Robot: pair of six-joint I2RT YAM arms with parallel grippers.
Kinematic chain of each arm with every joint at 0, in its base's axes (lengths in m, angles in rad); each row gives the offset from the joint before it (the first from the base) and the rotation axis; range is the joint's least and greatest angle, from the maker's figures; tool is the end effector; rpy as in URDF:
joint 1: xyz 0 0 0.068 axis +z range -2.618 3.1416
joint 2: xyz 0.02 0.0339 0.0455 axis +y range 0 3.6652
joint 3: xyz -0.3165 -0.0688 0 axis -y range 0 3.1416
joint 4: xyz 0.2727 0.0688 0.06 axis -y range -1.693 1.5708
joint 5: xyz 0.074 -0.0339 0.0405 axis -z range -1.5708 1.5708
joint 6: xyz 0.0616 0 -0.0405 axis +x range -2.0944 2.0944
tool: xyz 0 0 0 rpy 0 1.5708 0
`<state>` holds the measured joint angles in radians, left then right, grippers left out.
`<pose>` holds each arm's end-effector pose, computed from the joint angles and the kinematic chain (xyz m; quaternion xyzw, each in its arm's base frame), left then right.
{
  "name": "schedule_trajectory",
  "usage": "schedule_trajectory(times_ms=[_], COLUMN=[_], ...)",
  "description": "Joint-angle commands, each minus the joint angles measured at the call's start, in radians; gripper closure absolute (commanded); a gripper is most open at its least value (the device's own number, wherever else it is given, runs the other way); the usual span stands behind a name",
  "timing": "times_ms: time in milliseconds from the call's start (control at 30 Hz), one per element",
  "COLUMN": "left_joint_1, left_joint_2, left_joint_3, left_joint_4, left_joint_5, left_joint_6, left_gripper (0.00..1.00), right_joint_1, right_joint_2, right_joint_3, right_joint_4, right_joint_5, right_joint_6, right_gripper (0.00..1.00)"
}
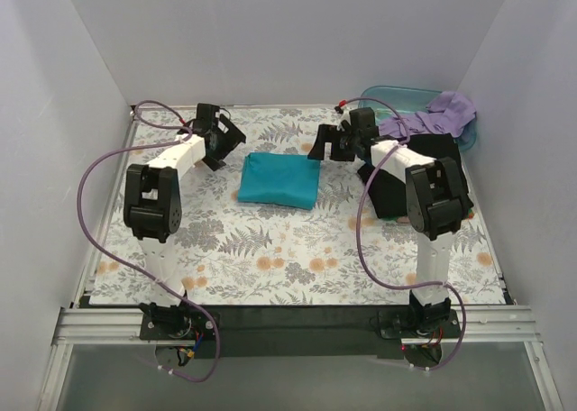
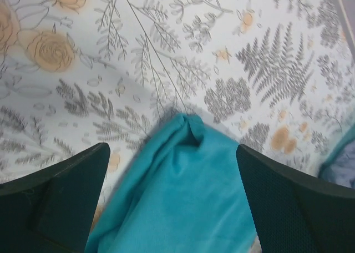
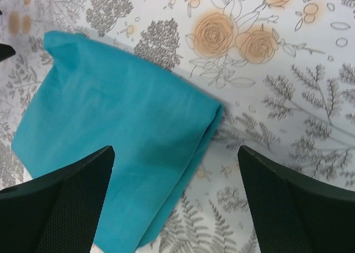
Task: Fold and stack the t-shirts
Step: Fold the tshirt, then neatly place the folded tshirt to the corner
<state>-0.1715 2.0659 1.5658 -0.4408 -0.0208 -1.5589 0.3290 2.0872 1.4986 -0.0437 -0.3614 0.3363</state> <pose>0.5109 -0.0872 0.2043 -0.6104 0.7290 -0.2294 0.2084 0.5064 0.1959 0.2094 -0.0781 0.8777 0.2968 0.3681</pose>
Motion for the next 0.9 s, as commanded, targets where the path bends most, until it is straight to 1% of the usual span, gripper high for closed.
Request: schedule_trajectory(times_ms=[0,33,67,133,167,233,267,300,333,367,400,467,500,533,600,633,667,700,733,833,867], left_joint_1=[-0.006,-0.005,-0.005,-0.005,-0.008,-0.008,-0.011,-0.013,-0.016,-0.019,-0.02,-0.025,-0.025,-0.028,-0.029,-0.031,-0.031,-0.033,-0.033,-0.033,-0.033], left_joint_2=[-0.189,-0.222,-0.286,-0.358,-0.433,-0.51,-0.585,-0.622,-0.656,-0.724,-0.756,-0.846,-0.874,-0.904,-0.973,-0.992,-1.018,-1.027,-1.032,-1.047,-1.047], left_joint_3=[-0.064,-0.099,-0.181,-0.268,-0.368,-0.473,-0.522,-0.612,-0.65,-0.686,-0.757,-0.82,-0.848,-0.893,-0.926,-0.946,-0.951,-0.952,-0.952,-0.949,-0.946], left_joint_4=[-0.016,-0.013,-0.015,-0.009,-0.004,0.011,0.016,0.023,0.021,0.014,0.011,0.008,0.016,0.016,0.022,0.022,0.022,0.022,0.017,-0.002,-0.016], left_joint_5=[0.005,0.004,-0.008,-0.011,-0.013,0.004,0.004,0.007,0.005,0.001,-0.004,0.019,0.019,0.05,0.056,0.058,0.067,0.07,0.065,0.052,0.038], left_joint_6=[0.029,0.031,0.028,0.022,0.014,-0.006,-0.015,-0.018,-0.024,-0.029,-0.036,-0.053,-0.053,-0.056,-0.066,-0.066,-0.064,-0.061,-0.056,-0.058,-0.058], left_gripper=[0.02,0.02,0.02,0.02,0.02,0.02,0.02,0.02,0.02,0.02,0.02,0.02,0.02,0.02,0.02,0.02,0.02,0.02,0.02,0.02,0.02], right_joint_1=[0.041,0.05,0.056,0.082,0.091,0.119,0.128,0.137,0.149,0.157,0.16,0.171,0.177,0.189,0.199,0.206,0.211,0.219,0.228,0.269,0.28], right_joint_2=[-0.182,-0.205,-0.238,-0.26,-0.272,-0.279,-0.277,-0.273,-0.268,-0.256,-0.248,-0.218,-0.205,-0.194,-0.15,-0.138,-0.109,-0.096,-0.084,-0.041,-0.032], right_joint_3=[-0.085,-0.159,-0.188,-0.239,-0.277,-0.307,-0.325,-0.325,-0.325,-0.322,-0.318,-0.307,-0.292,-0.279,-0.244,-0.232,-0.221,-0.207,-0.202,-0.192,-0.184], right_joint_4=[0.005,0.005,0.008,0.005,0.002,0.004,0.002,0.002,0.002,0.002,0.002,0.004,0.002,0.004,-0.001,0.001,0.001,-0.001,-0.001,-0.015,-0.039], right_joint_5=[0.027,0.038,0.045,0.087,0.105,0.163,0.191,0.235,0.254,0.271,0.304,0.312,0.341,0.357,0.397,0.4,0.412,0.417,0.427,0.47,0.507], right_joint_6=[-0.037,-0.03,-0.025,-0.011,0.013,0.044,0.075,0.09,0.105,0.136,0.151,0.177,0.196,0.202,0.213,0.225,0.231,0.246,0.248,0.244,0.242], right_gripper=[0.02,0.02,0.02,0.02,0.02,0.02,0.02,0.02,0.05,0.06,0.07,0.11,0.12,0.14,0.18,0.23,0.25,0.32,0.35,0.41,0.42])
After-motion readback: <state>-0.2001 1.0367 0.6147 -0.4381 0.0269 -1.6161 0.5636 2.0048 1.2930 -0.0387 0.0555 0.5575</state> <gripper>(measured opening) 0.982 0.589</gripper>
